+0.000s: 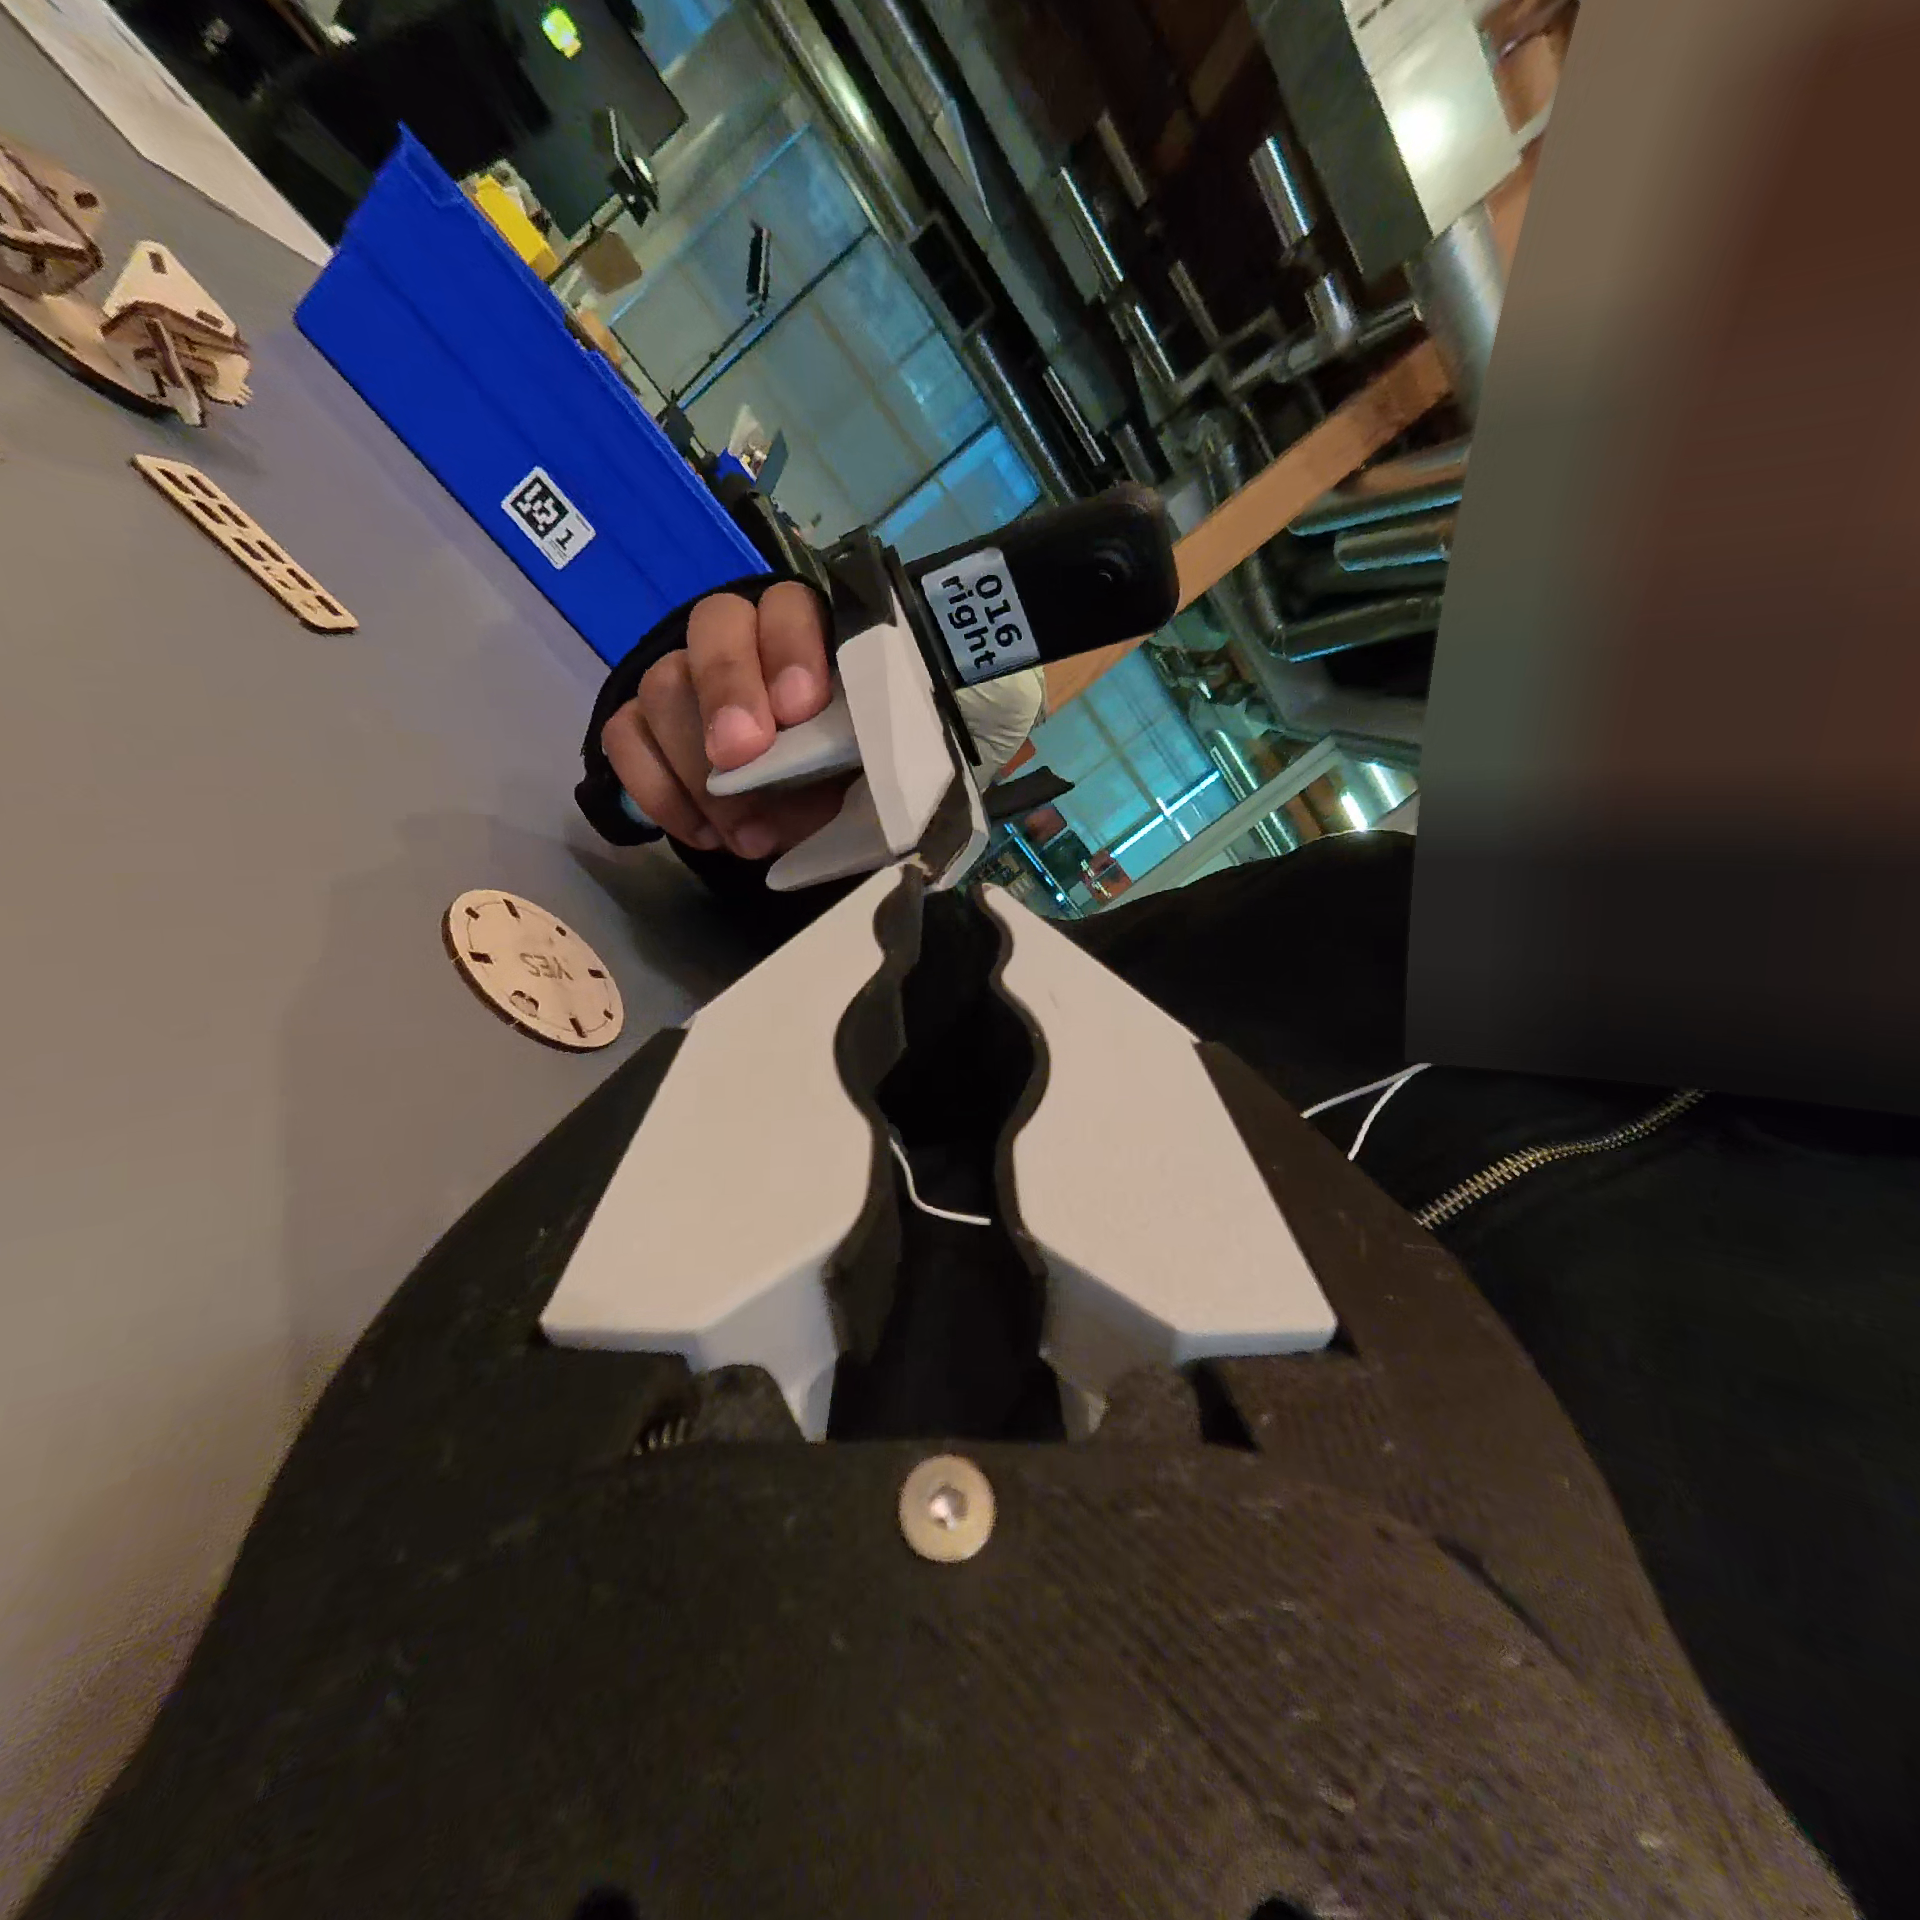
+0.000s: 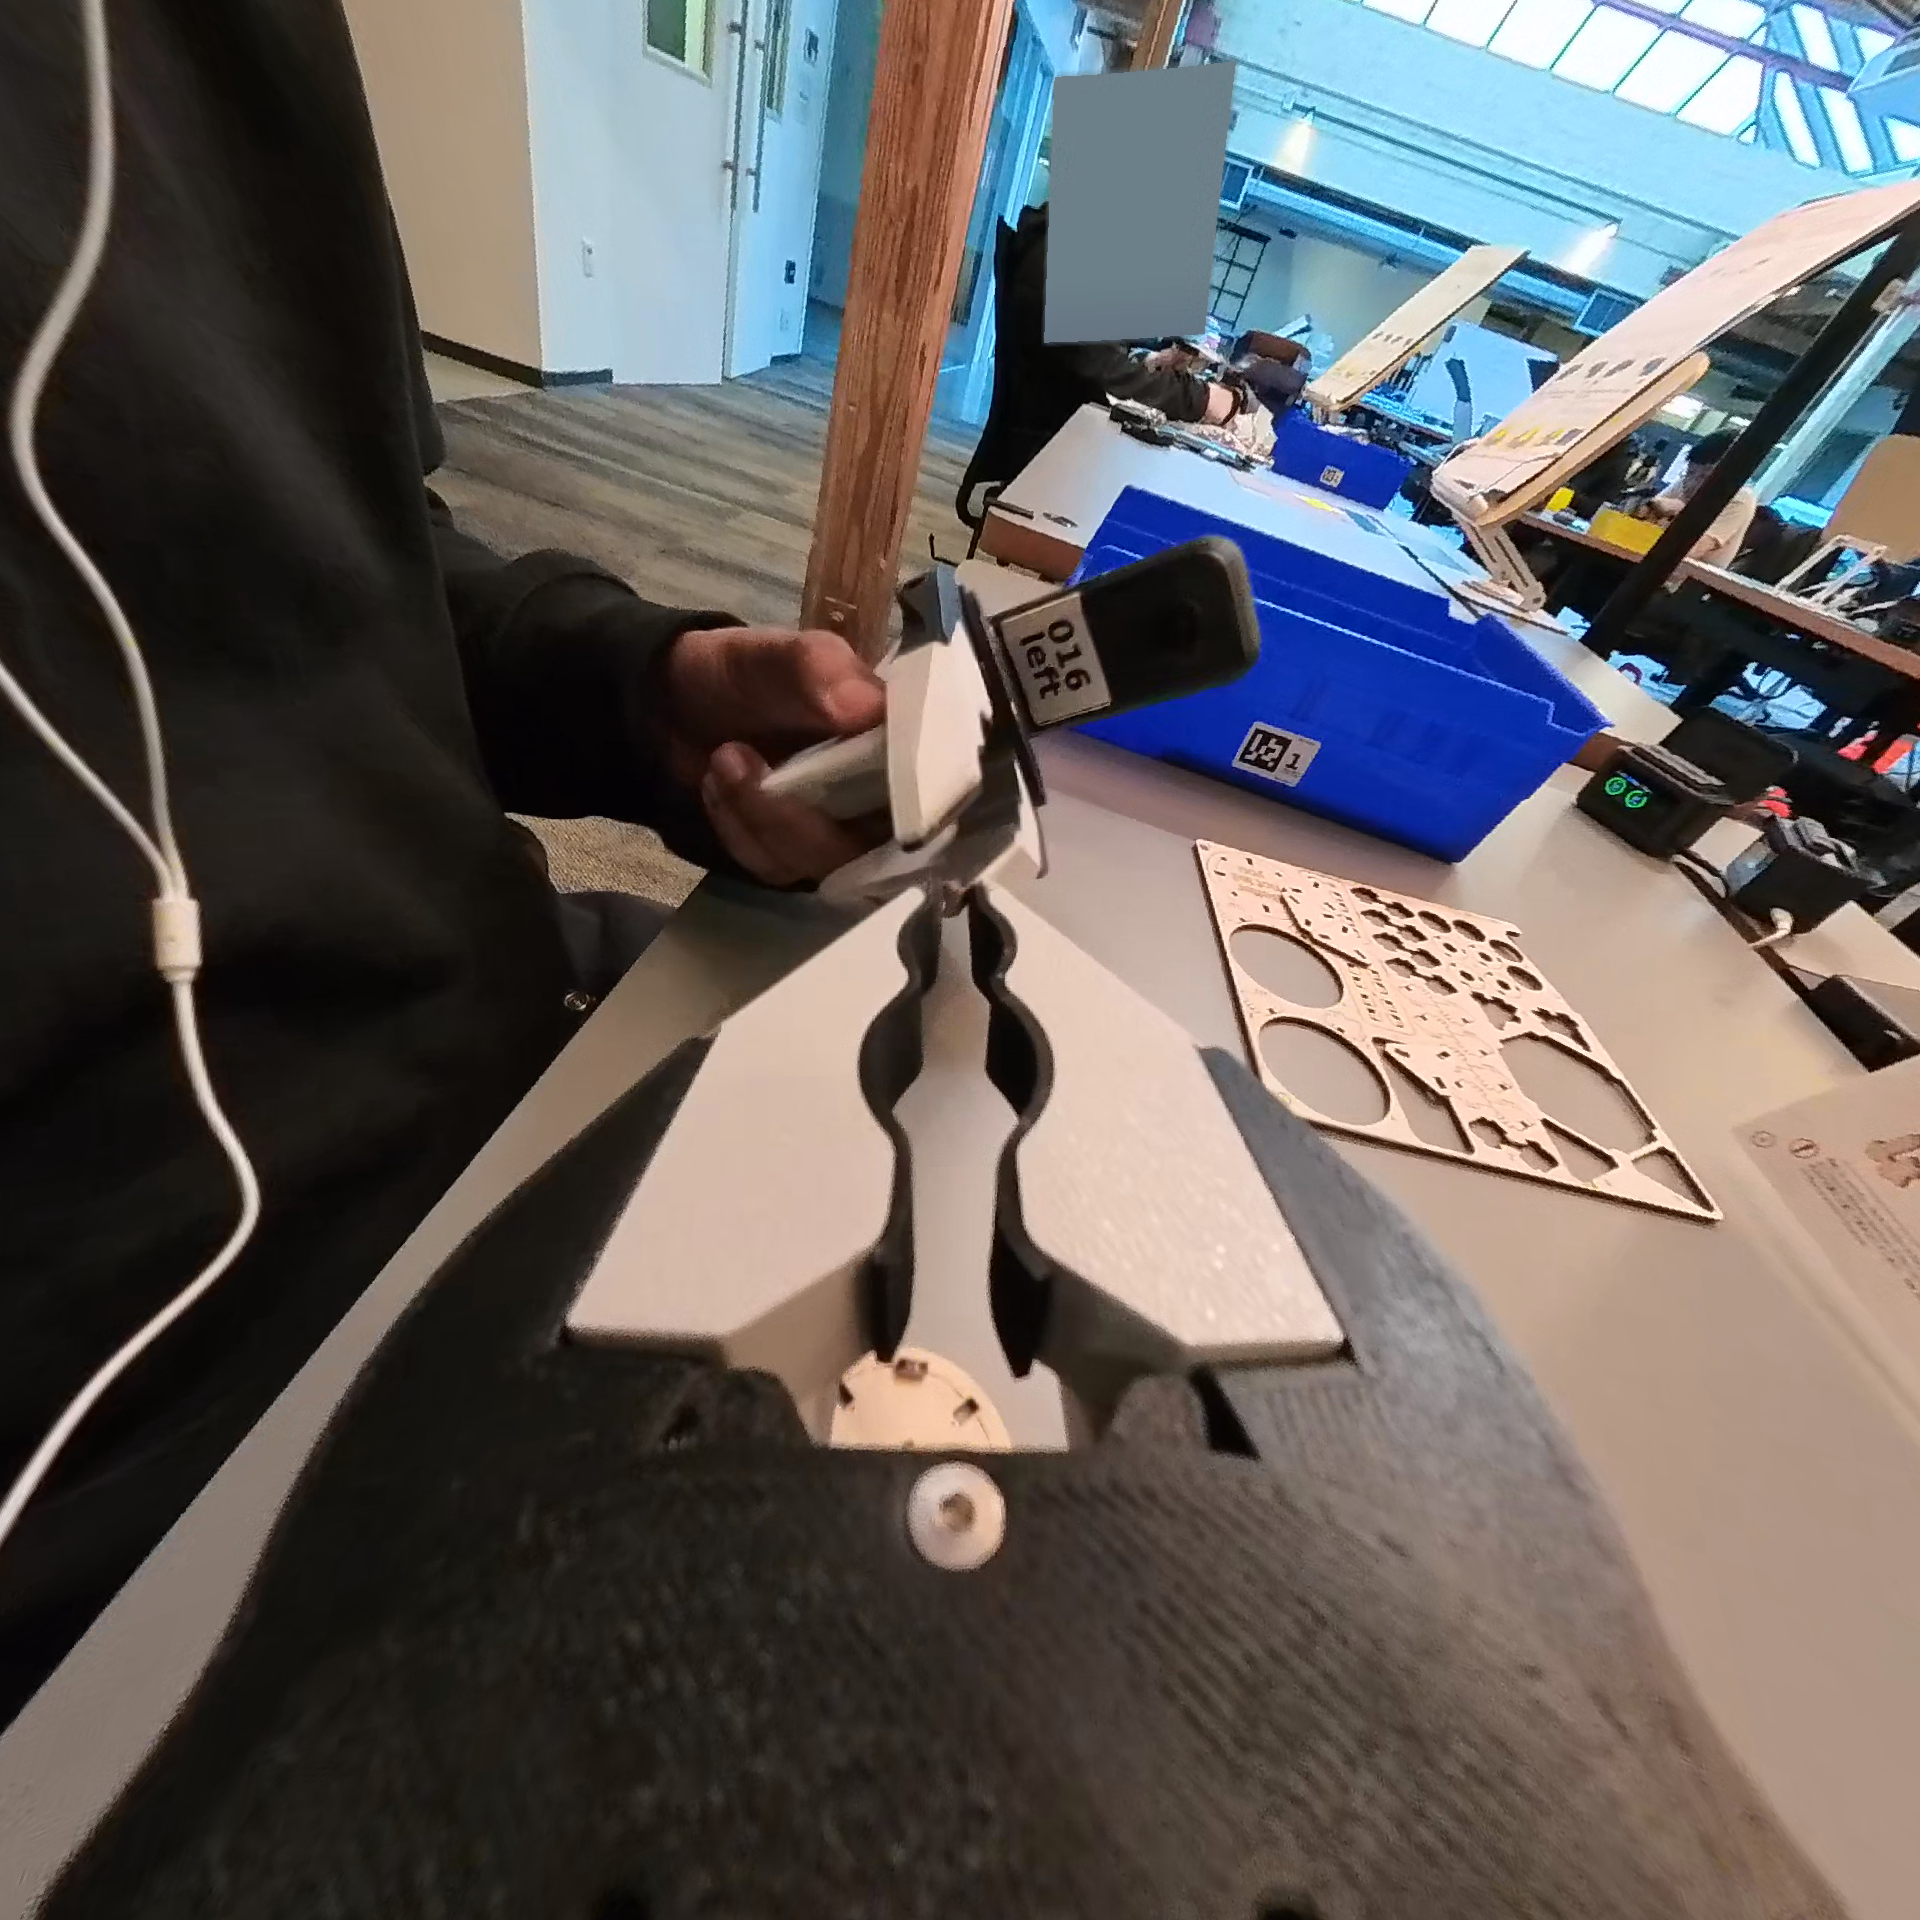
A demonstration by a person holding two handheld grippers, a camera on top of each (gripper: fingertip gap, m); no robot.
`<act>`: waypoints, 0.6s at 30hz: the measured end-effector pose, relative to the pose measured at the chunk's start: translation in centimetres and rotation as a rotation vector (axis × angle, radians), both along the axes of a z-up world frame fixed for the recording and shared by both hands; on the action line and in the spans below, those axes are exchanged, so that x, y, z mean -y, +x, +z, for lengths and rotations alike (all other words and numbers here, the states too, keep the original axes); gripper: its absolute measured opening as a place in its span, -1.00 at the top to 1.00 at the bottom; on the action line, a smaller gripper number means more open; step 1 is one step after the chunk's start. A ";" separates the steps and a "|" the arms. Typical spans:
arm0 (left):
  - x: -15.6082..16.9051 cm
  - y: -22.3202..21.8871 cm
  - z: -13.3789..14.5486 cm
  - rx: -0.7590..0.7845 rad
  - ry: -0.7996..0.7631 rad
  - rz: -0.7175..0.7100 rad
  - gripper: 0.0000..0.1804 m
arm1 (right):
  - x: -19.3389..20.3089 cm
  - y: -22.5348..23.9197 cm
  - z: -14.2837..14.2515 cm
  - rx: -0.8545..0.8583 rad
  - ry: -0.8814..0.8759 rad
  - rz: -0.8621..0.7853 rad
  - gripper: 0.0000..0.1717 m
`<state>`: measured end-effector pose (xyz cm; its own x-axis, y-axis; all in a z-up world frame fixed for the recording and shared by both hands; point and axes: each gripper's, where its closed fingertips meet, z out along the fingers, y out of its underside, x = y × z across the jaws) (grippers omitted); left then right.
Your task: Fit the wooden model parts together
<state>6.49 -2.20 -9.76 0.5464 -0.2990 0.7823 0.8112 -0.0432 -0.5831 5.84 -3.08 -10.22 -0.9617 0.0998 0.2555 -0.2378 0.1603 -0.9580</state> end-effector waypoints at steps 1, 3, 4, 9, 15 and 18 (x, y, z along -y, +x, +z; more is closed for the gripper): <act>0.0 0.0 0.0 0.007 0.005 0.000 0.99 | 0.0 -0.1 0.0 0.002 -0.002 -0.003 0.96; 0.0 -0.1 0.0 0.026 0.019 -0.004 0.99 | -0.1 -0.1 0.0 0.005 -0.002 -0.003 0.96; 0.0 -0.1 0.1 0.034 0.024 -0.005 0.99 | -0.1 -0.1 0.0 0.005 -0.004 -0.004 0.96; -0.1 -0.4 -0.2 0.064 0.026 0.006 0.96 | 0.0 -0.1 0.0 -0.009 0.006 -0.010 0.96; -0.2 -0.4 -0.2 0.078 0.031 0.007 0.96 | 0.1 -0.1 -0.1 -0.013 0.013 -0.014 0.96; -0.2 -0.5 -0.4 0.099 0.035 0.006 0.98 | 0.2 -0.1 -0.2 -0.022 0.018 -0.020 0.96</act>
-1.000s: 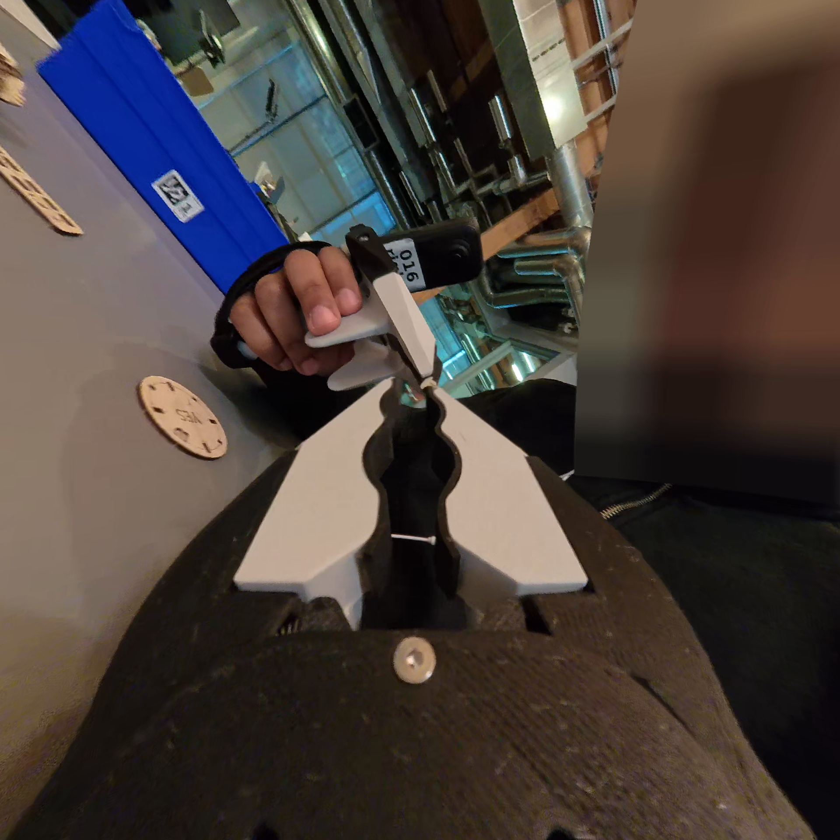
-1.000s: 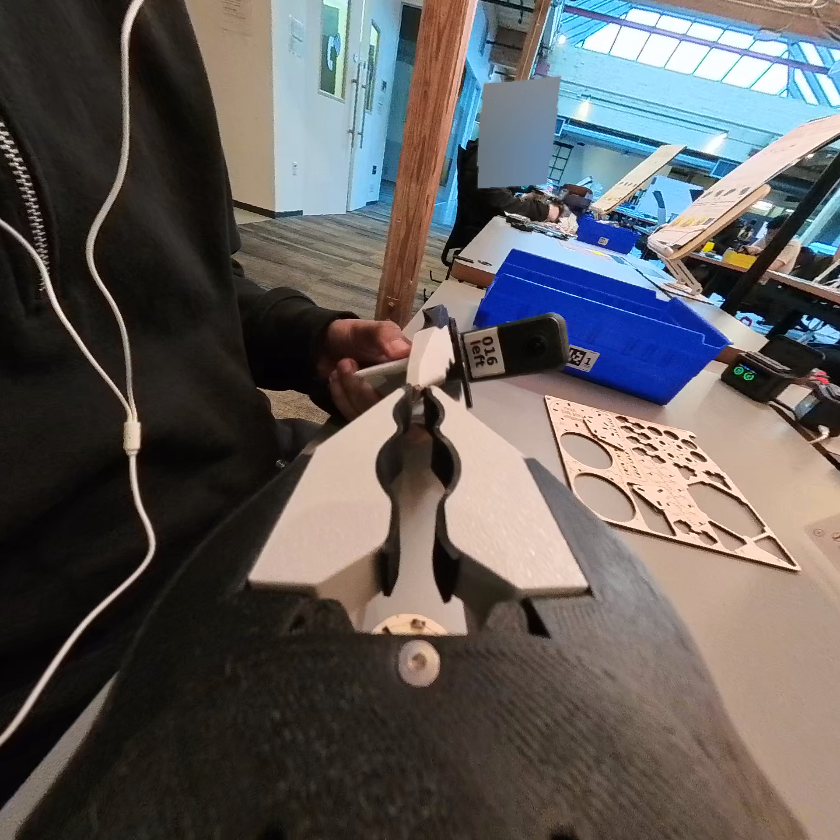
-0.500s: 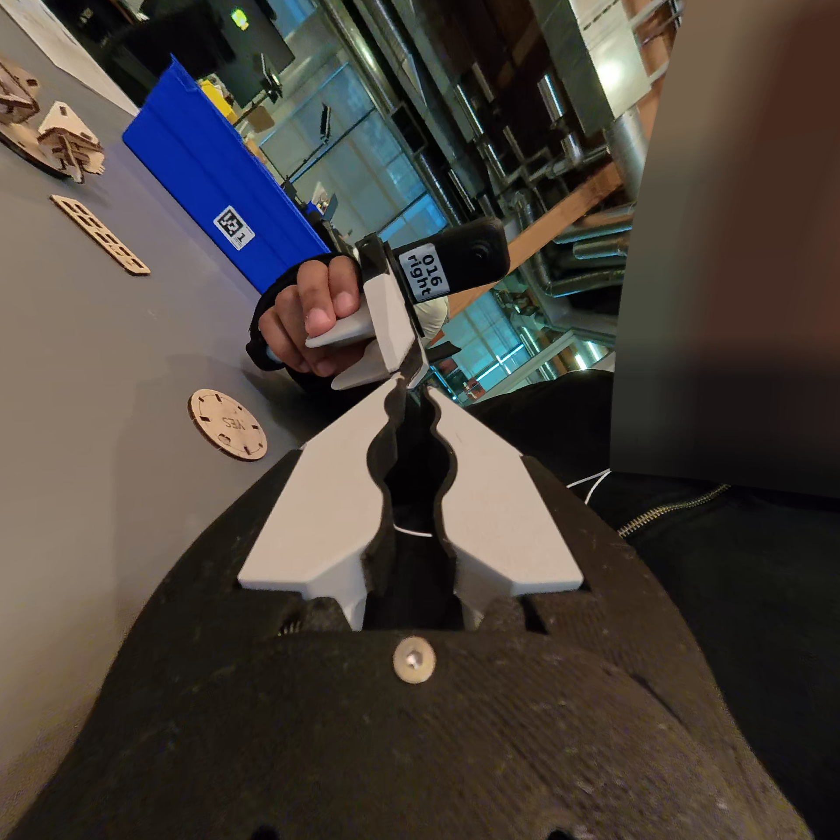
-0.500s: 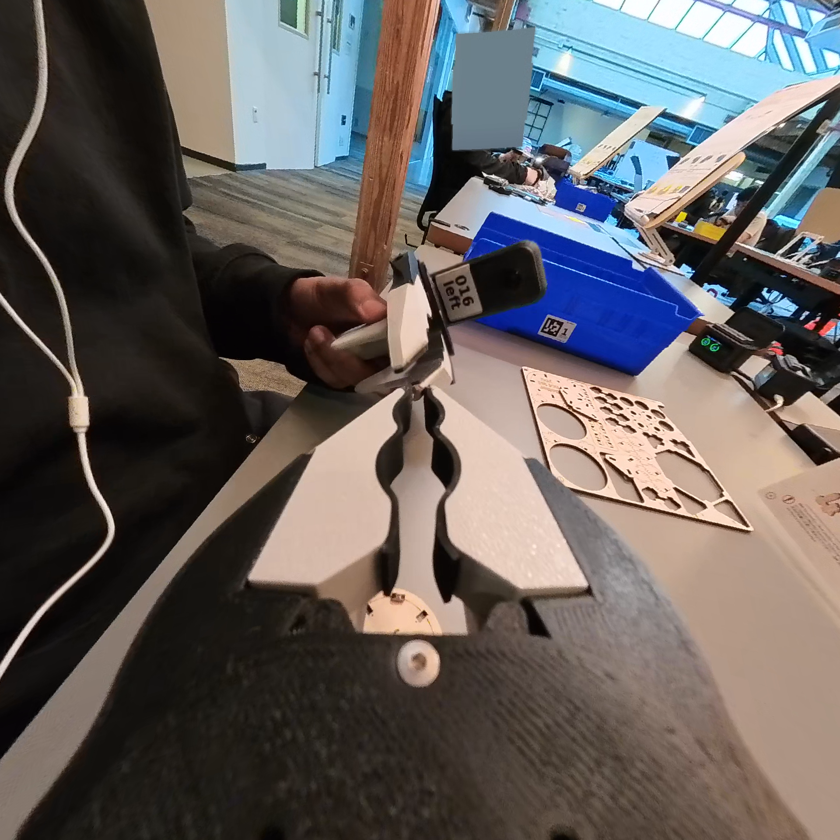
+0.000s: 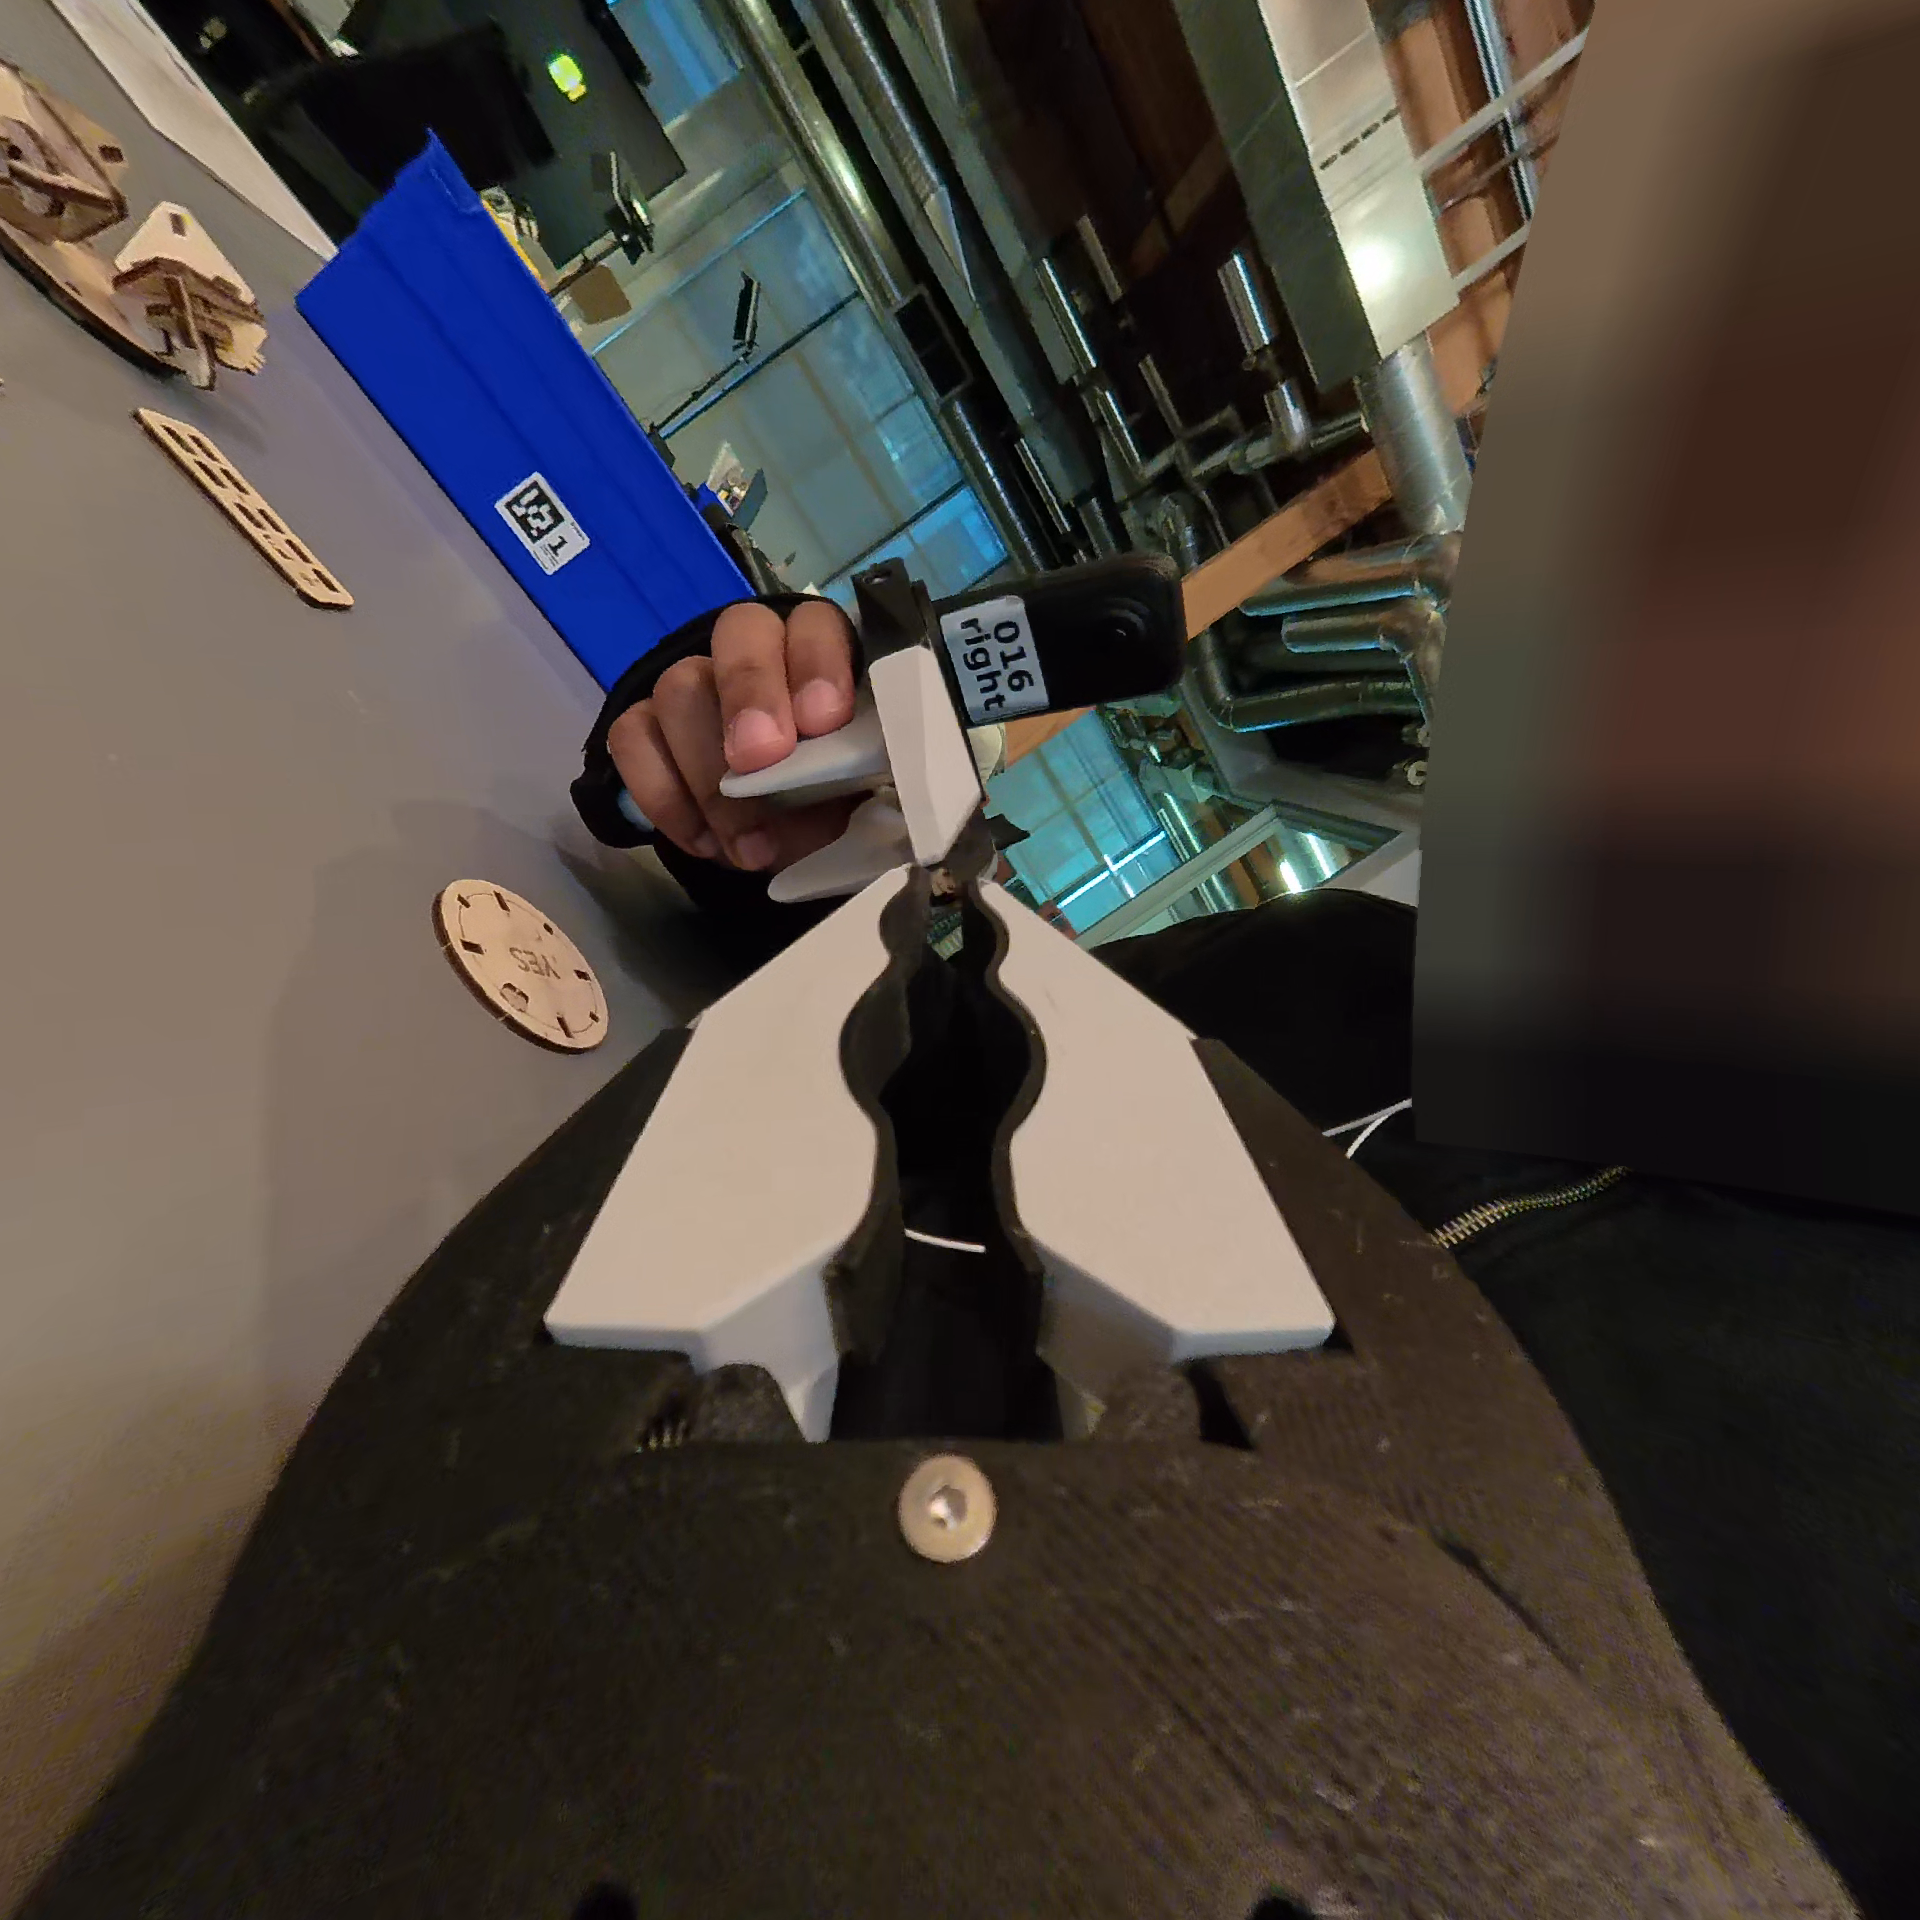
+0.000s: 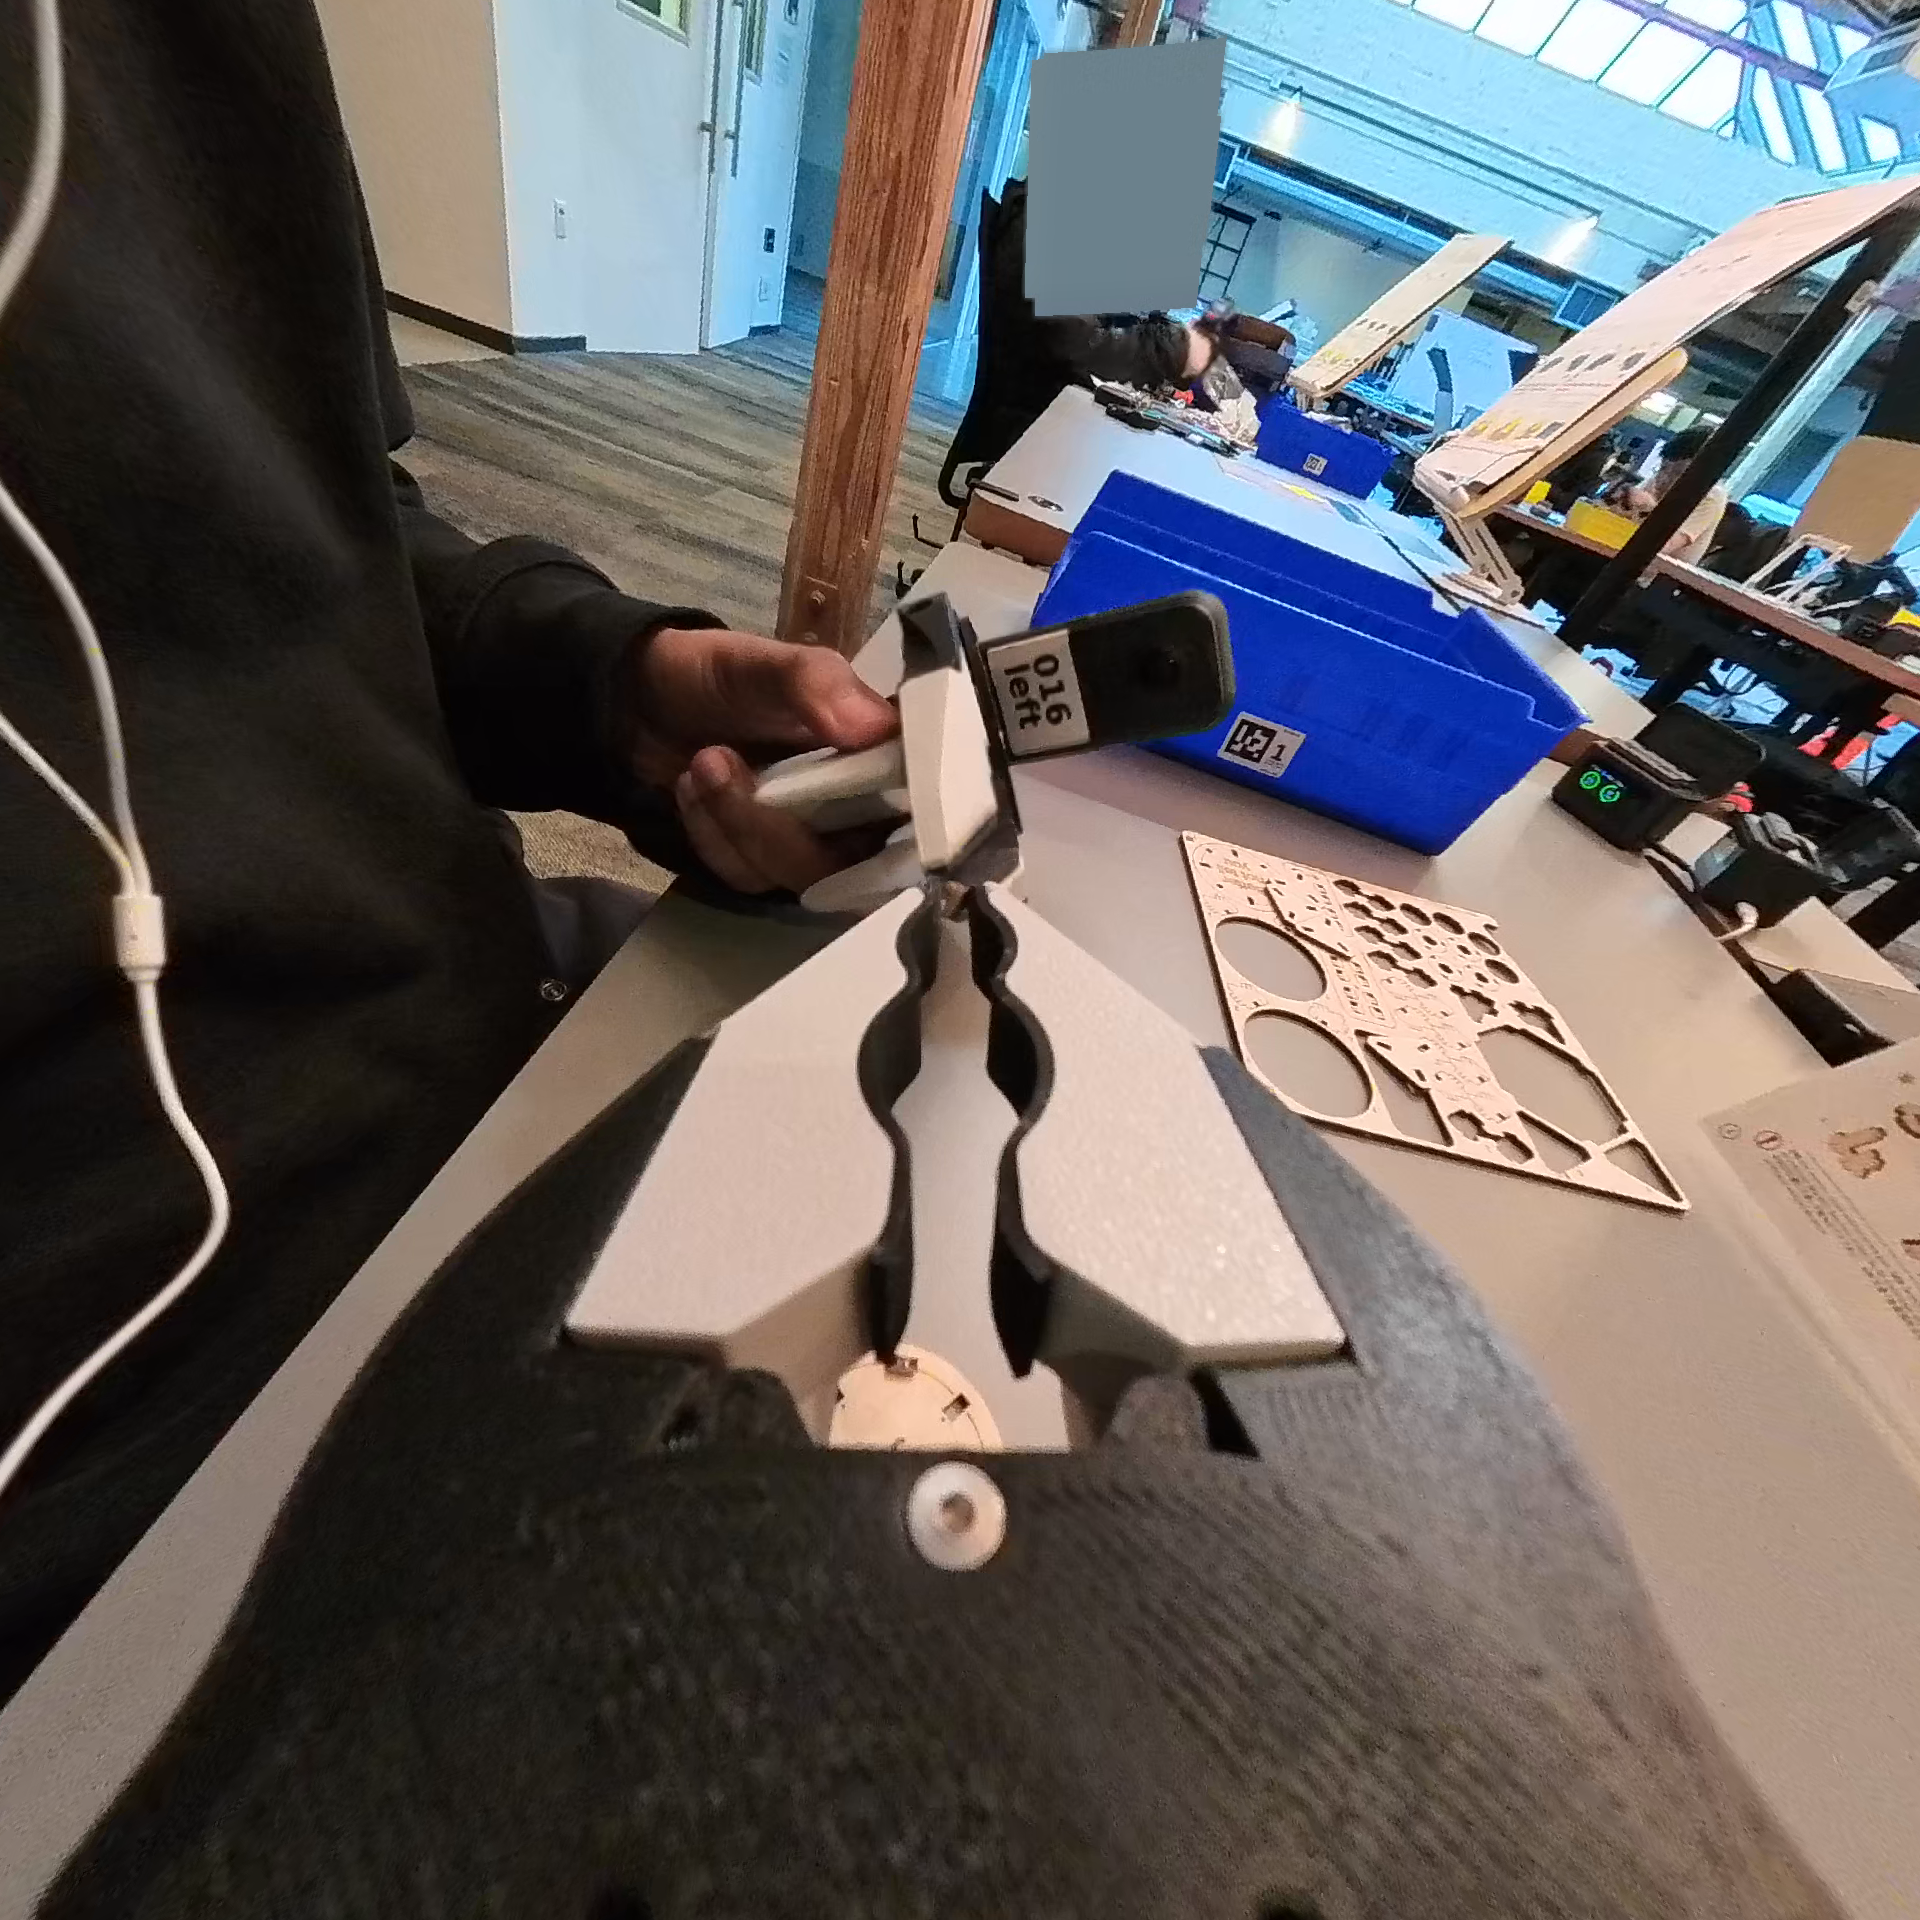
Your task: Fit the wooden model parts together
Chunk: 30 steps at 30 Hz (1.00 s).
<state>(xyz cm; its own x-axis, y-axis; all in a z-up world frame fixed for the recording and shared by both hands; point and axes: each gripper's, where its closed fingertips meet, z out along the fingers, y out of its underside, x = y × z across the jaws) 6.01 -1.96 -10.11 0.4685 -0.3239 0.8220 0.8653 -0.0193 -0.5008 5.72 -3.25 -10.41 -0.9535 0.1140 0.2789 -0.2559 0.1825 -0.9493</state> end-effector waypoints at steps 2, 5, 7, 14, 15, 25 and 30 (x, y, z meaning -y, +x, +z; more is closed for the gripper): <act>0.0 0.0 0.0 0.020 0.012 -0.002 0.99 | 0.1 0.0 0.0 -0.008 0.002 -0.005 0.96; 0.1 -0.1 0.0 0.048 0.027 -0.009 1.00 | 0.1 0.0 -0.1 -0.012 0.003 -0.009 0.96; 0.1 -0.2 0.0 0.055 0.031 -0.009 1.00 | 0.1 -0.1 -0.1 -0.013 0.003 -0.013 0.96; 0.5 -0.5 0.2 -0.006 0.032 0.032 1.00 | 0.0 -0.1 0.4 0.119 -0.047 0.017 0.79; 0.6 -0.6 0.2 -0.015 0.030 0.036 1.00 | -0.1 -0.2 0.4 0.136 -0.050 0.017 0.79; 0.3 0.1 0.0 -0.036 0.010 0.001 1.00 | 0.0 0.2 -0.1 0.041 -0.002 0.015 0.93; 0.2 0.1 -0.2 -0.012 0.001 -0.005 1.00 | 0.0 0.1 -0.3 -0.024 0.023 -0.007 0.94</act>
